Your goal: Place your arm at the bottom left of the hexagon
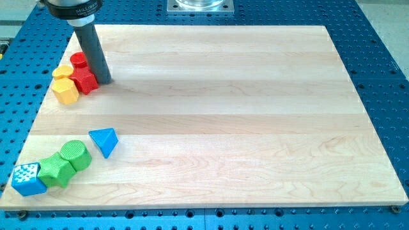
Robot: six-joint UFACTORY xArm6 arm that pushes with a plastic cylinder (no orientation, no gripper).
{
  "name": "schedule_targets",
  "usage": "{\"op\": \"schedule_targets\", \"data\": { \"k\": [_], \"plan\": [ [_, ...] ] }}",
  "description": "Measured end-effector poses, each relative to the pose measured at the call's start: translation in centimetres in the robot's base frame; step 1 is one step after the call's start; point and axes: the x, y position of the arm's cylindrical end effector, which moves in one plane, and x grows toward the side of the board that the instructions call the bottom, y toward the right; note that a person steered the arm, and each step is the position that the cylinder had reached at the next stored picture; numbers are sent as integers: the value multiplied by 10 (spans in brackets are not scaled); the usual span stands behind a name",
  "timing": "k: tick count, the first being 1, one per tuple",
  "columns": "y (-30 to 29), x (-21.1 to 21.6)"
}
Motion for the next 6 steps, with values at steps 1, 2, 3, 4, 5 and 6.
{"op": "schedule_targets", "data": {
  "k": [1,2,3,4,5,6],
  "plan": [
    [0,0],
    [10,12],
    [19,53],
    [-29,81],
    [-102,100],
    [-105,98]
  ]
}}
